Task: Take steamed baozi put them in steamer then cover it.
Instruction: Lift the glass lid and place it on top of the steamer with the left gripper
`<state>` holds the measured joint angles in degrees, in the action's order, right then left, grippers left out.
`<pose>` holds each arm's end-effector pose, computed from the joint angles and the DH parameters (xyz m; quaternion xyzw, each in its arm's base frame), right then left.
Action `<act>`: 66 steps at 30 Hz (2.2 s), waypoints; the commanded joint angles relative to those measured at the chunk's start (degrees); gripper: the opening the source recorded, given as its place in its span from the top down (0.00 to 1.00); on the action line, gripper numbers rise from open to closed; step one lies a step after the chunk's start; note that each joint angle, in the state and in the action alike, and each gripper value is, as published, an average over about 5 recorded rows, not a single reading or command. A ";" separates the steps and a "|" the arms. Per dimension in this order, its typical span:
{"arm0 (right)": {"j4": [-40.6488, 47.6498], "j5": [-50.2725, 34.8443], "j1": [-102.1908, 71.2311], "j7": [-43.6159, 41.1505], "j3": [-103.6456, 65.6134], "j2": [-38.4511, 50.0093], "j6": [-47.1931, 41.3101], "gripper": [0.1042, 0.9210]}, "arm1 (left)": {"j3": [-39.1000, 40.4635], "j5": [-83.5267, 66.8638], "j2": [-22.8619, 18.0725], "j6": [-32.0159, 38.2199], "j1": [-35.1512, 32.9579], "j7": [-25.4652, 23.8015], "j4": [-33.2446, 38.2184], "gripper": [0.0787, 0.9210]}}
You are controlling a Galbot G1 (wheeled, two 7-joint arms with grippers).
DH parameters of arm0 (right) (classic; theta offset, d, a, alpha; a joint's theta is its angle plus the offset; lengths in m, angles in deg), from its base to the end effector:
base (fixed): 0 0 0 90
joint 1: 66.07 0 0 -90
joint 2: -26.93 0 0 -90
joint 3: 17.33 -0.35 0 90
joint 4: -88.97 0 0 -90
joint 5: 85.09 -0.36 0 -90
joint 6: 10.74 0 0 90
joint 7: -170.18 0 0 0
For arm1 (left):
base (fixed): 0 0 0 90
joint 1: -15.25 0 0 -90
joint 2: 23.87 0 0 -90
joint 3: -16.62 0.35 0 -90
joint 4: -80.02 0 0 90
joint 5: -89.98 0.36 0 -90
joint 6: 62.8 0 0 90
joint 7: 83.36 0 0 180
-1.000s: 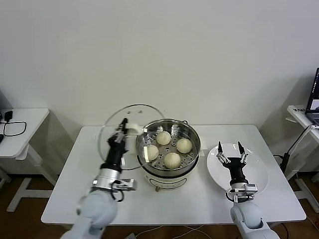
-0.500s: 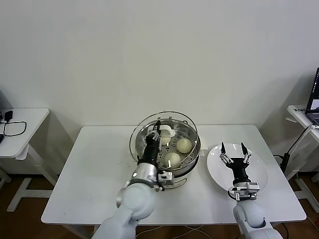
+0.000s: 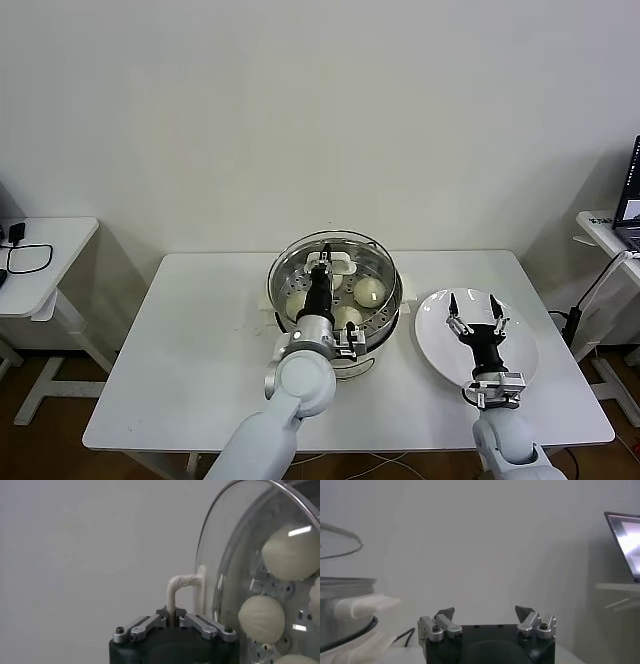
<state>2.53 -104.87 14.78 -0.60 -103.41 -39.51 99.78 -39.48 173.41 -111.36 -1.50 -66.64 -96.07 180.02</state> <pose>0.2981 -0.1263 -0.4037 0.0519 0.9966 -0.0230 0.0597 0.3331 -0.1850 -0.2514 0.0422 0.7480 0.6606 0.0473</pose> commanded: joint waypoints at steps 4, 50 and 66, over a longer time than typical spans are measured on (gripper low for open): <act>0.36 0.18 -0.24 -0.12 -0.38 -0.13 -0.04 0.12 | 0.01 6.68 -2.44 -0.11 0.65 -1.72 -3.32 0.87; 1.33 0.39 -0.40 -0.49 -0.26 -0.26 0.57 0.12 | -0.04 9.17 -3.18 2.02 -2.71 -1.56 -2.09 0.74; 2.51 -0.27 0.90 -0.36 1.85 0.85 -1.22 0.12 | 0.25 -5.25 6.55 1.63 -16.52 -0.10 22.60 0.20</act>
<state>4.79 -104.59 15.47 -1.41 -102.44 -39.17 100.03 -38.09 178.79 -110.80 -0.10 -74.44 -97.83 185.98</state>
